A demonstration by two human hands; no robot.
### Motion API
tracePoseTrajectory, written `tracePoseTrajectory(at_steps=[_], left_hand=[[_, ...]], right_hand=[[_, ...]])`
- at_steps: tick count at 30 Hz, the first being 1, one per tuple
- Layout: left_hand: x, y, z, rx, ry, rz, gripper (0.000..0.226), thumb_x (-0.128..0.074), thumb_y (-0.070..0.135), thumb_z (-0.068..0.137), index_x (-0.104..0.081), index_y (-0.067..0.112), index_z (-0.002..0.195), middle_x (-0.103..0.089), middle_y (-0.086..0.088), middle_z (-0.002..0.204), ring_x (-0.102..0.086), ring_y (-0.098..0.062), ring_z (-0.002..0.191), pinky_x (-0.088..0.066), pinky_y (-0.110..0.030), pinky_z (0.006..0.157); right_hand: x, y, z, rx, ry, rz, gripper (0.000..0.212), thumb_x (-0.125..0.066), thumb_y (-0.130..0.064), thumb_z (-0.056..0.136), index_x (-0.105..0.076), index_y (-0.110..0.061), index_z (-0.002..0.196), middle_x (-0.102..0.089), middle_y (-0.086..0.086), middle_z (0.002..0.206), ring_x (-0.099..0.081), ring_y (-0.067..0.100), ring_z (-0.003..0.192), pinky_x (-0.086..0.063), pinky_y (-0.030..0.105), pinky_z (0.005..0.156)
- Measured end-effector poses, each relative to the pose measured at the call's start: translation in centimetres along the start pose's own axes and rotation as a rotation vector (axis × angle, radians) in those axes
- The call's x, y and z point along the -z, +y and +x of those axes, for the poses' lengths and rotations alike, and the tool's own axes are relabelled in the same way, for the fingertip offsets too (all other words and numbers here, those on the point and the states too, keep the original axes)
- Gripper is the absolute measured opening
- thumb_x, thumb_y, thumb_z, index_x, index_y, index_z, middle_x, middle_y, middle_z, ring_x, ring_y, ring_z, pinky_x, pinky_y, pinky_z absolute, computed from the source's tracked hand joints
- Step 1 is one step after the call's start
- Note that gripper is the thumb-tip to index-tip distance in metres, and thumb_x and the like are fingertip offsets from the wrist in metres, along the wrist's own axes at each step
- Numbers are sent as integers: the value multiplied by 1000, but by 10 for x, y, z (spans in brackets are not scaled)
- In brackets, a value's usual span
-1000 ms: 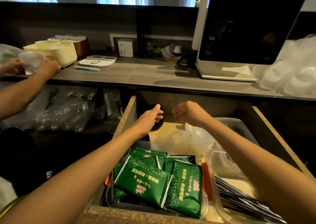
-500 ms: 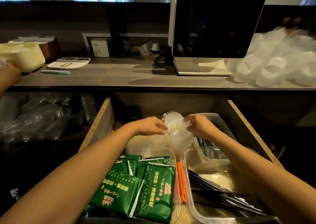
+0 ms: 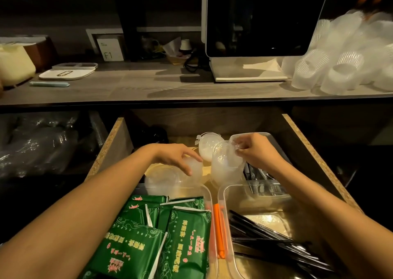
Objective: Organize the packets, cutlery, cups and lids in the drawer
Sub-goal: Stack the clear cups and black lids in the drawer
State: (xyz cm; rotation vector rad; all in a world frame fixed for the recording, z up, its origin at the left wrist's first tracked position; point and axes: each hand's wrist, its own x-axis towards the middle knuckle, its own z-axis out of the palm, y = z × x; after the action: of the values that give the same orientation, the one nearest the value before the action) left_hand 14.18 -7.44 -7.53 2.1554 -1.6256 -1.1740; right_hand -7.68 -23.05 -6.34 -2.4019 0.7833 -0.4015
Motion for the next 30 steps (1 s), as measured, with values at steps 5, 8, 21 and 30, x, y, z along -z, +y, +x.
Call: tracePoseTrajectory(at_steps=[5, 8, 21, 30], left_hand=[[-5, -6, 3, 2, 165, -216, 31, -65, 38, 95, -68, 31, 126, -64, 13, 120, -60, -9, 113, -59, -31, 81], [-10, -4, 6, 11, 225, -194, 27, -63, 33, 97, -72, 21, 120, -68, 7, 111, -65, -13, 100, -56, -23, 64], [-16, 11, -5, 80, 128, -129, 20, -65, 26, 97, -77, 13, 106, -71, 2, 91, -66, -11, 79, -58, -32, 76], [-11, 28, -6, 101, 288, -157, 32, -47, 33, 105, -68, 16, 122, -68, -1, 115, -66, -18, 107, -54, -39, 95]], right_hand=[[-1, 1, -2, 10, -19, 31, 23, -62, -9, 89, -73, -20, 107, -73, 0, 88, -68, 14, 81, -59, 28, 71], [-7, -1, -2, 5, -34, 6, 22, -62, -14, 90, -73, -18, 110, -73, 2, 88, -68, 14, 76, -58, 27, 66], [-13, -7, -4, 100, -96, -150, 25, -62, -12, 91, -74, -17, 113, -73, 1, 114, -68, 13, 99, -43, 13, 79], [5, -13, -6, 32, -75, 96, 30, -63, -33, 93, -70, -15, 117, -71, -2, 110, -64, 9, 99, -53, 25, 86]])
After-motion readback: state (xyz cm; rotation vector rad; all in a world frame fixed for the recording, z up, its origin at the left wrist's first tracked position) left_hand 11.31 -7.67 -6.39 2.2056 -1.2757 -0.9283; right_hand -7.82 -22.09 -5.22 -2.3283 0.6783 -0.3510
